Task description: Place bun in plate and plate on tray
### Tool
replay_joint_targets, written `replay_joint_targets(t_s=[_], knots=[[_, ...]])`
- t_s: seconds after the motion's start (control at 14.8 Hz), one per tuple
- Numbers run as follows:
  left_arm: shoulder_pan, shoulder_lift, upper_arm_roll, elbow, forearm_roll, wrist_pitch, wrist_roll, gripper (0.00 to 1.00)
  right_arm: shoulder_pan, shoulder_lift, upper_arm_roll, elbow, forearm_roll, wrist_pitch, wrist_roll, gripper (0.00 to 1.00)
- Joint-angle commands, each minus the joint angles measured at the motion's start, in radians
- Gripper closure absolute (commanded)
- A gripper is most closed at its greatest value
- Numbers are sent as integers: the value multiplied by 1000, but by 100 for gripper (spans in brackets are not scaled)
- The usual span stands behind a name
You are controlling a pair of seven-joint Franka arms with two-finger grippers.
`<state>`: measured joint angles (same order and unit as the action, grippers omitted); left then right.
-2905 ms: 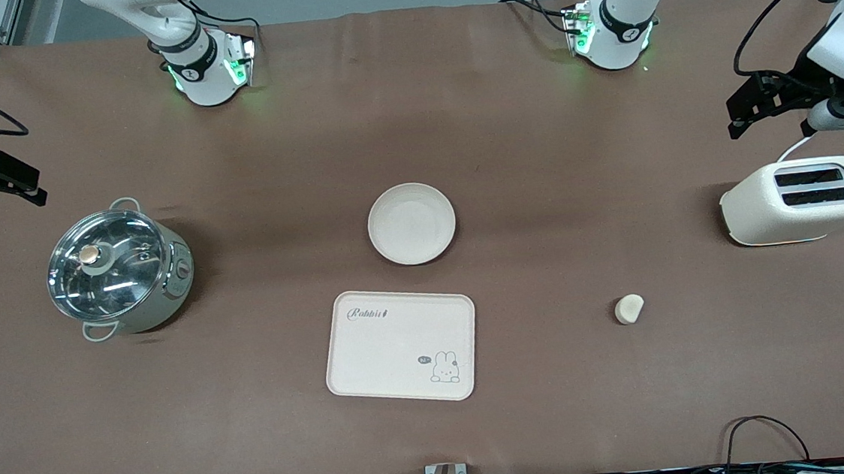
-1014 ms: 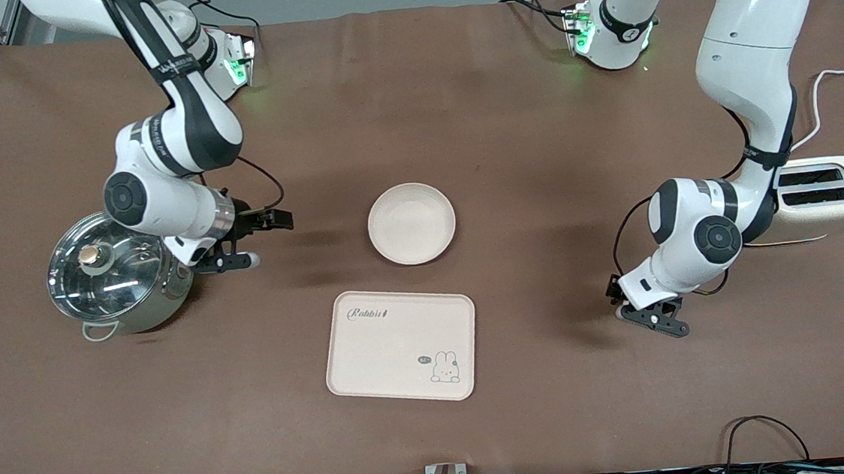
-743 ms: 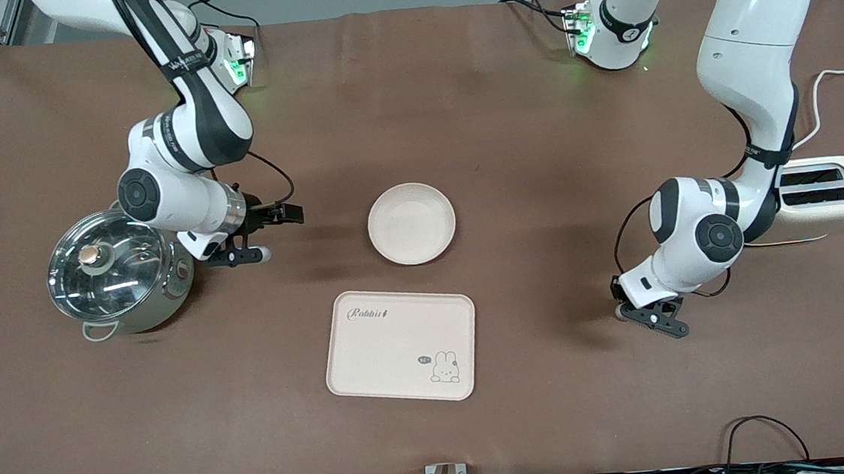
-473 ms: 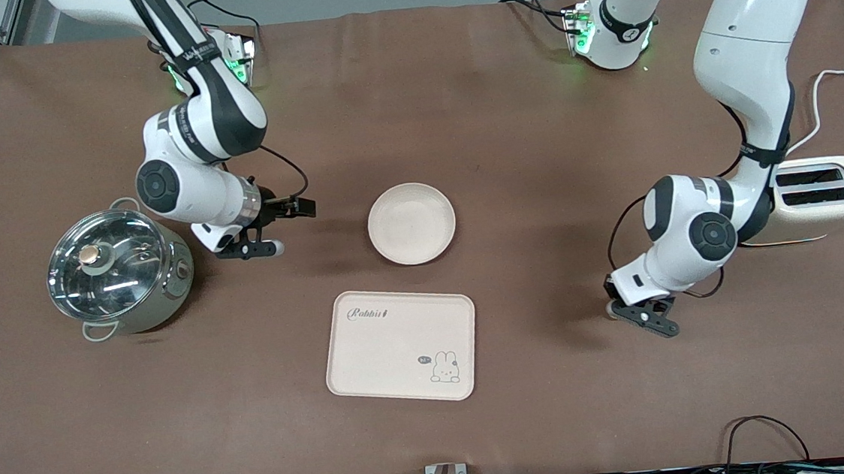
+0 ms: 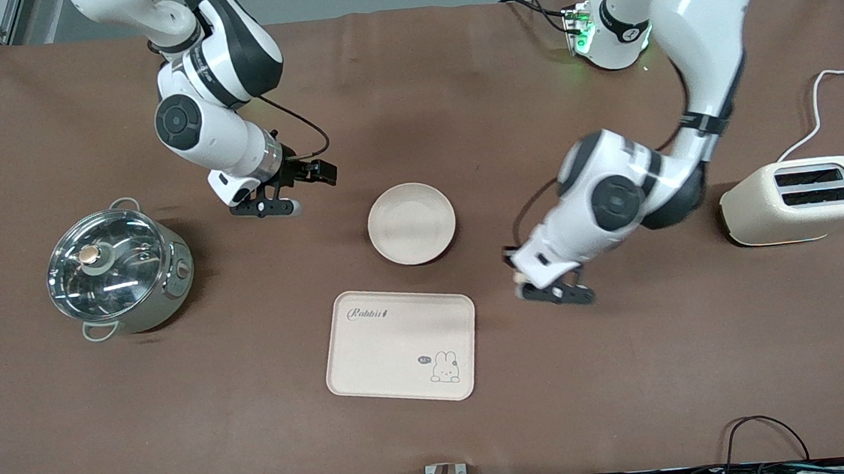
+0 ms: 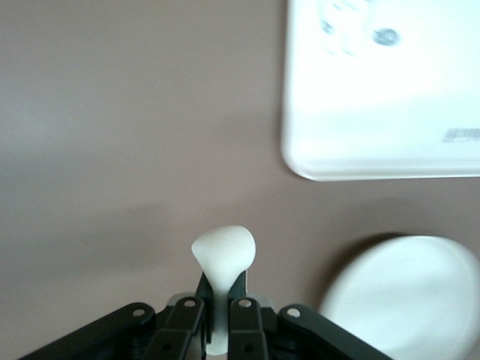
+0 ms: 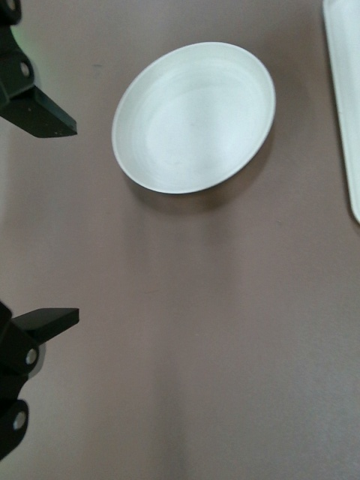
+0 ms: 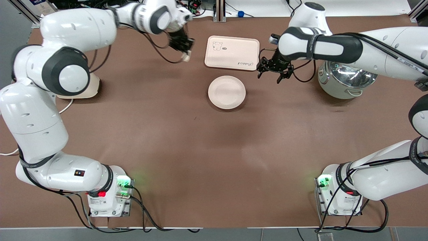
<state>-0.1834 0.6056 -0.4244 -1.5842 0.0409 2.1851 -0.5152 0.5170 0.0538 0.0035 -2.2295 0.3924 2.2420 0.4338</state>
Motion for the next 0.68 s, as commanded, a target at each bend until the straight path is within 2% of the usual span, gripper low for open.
replay_joint_targets(t_s=[0.0, 0.2, 0.27, 0.34, 0.41, 0.47, 0.61], knots=[[-112, 84, -14, 10, -12, 125, -300, 100, 35, 29, -5, -87, 23, 157, 3, 0], [-230, 161, -7, 9, 0, 261, -448, 96, 73, 121, -5, -90, 45, 273, 3, 0], [-252, 186, -1, 9, 2, 287, -474, 91, 106, 158, -5, -90, 63, 322, 5, 1], [-261, 198, 1, 10, 2, 304, -489, 81, 129, 184, -5, -88, 86, 370, 5, 1], [-261, 201, 1, 10, 2, 306, -493, 52, 135, 210, -5, -85, 124, 398, 5, 2], [-260, 197, 4, 6, 5, 306, -491, 1, 143, 233, -5, -79, 179, 428, 3, 3], [-261, 192, 13, 6, 7, 298, -494, 0, 161, 274, -5, -73, 217, 499, 2, 5]])
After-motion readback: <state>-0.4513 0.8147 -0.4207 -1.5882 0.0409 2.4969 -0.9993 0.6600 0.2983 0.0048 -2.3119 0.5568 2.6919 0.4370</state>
